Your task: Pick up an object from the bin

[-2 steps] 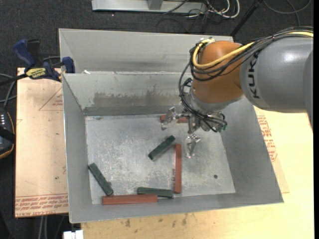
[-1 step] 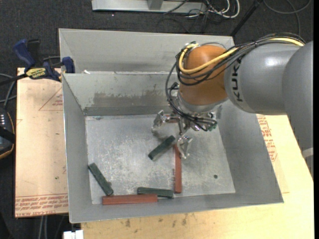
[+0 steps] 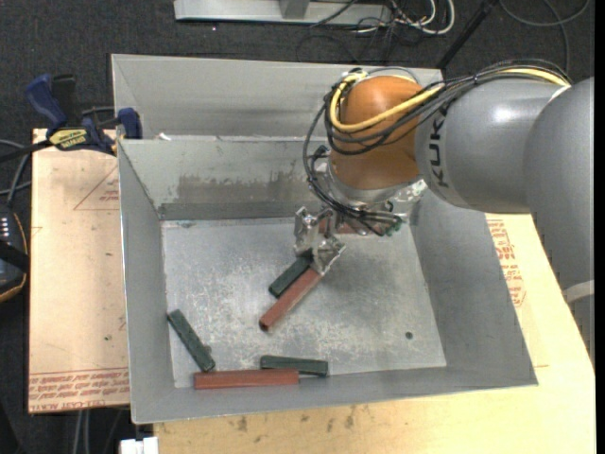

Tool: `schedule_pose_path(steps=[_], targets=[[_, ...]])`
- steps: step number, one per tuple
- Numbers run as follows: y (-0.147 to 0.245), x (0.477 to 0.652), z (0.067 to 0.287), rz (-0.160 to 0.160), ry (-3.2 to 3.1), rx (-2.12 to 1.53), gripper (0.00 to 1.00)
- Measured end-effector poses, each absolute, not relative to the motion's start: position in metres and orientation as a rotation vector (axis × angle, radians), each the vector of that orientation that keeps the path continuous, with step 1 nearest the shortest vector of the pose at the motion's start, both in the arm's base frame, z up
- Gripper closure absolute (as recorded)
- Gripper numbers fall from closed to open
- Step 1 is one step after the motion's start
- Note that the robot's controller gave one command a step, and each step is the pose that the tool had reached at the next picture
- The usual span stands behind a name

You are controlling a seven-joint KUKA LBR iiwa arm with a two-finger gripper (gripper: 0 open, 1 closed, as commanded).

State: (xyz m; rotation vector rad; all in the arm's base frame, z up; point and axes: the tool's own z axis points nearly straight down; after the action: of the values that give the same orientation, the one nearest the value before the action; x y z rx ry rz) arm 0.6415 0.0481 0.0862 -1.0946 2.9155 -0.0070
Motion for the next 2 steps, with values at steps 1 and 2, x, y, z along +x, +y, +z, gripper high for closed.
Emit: schedule_pose_path(steps=[1,2], targets=[[0.0482,0.6415,0.0862,-0.007,2.915,-1.094,1.00],[0.0487,0.6421,0.0894,-0.005,2.914,-1.092,1.00]])
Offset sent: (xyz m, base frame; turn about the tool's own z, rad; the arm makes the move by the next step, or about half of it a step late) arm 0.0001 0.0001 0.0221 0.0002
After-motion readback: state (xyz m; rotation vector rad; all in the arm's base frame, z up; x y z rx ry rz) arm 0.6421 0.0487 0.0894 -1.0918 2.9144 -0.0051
